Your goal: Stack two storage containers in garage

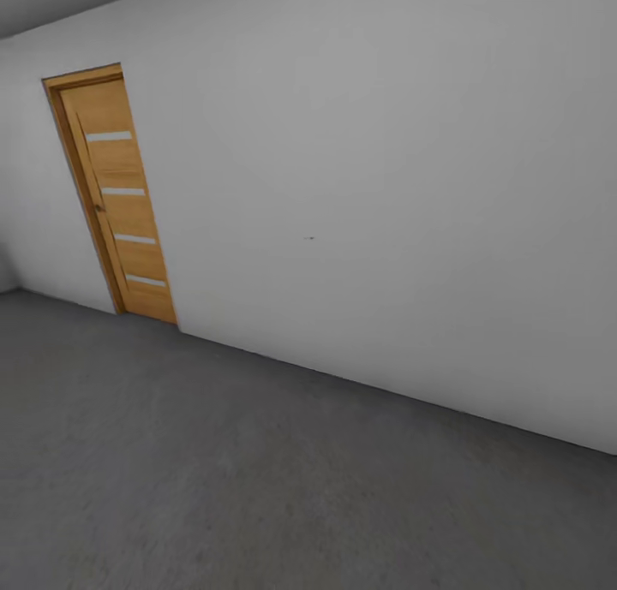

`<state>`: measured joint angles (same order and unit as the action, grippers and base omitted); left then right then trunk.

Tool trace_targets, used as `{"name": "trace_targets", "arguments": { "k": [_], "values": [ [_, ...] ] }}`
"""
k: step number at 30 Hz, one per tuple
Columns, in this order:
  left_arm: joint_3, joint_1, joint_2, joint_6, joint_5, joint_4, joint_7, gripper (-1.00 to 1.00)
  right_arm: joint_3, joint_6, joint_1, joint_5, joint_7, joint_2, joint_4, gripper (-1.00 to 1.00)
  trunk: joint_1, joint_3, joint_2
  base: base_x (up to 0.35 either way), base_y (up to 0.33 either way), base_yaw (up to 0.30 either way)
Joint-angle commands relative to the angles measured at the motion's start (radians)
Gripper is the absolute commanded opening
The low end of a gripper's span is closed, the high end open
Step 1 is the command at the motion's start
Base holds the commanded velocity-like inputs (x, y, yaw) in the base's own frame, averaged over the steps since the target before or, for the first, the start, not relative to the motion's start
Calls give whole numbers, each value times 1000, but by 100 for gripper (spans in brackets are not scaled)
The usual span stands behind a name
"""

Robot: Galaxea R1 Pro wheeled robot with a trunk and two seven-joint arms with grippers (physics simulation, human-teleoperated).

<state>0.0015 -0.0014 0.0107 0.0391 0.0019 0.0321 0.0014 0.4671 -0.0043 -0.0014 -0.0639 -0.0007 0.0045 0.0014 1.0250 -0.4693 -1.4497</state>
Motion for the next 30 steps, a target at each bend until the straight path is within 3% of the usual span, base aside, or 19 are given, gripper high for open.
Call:
{"name": "trace_targets", "arguments": {
  "k": [1, 30],
  "values": [
    [0, 0, -1, 2, 1, 0, 0, 100, 7, 0, 0, -7, 0, 0, 0, 100, 0, -1, 0, 0, 0, 275],
    [5, 0, -2, 2, 11, 0, 4, 100, 7, 0, 0, -8, 0, 0, 0, 100, 0, -1, 0, 0, 0, 275]
  ]
}}
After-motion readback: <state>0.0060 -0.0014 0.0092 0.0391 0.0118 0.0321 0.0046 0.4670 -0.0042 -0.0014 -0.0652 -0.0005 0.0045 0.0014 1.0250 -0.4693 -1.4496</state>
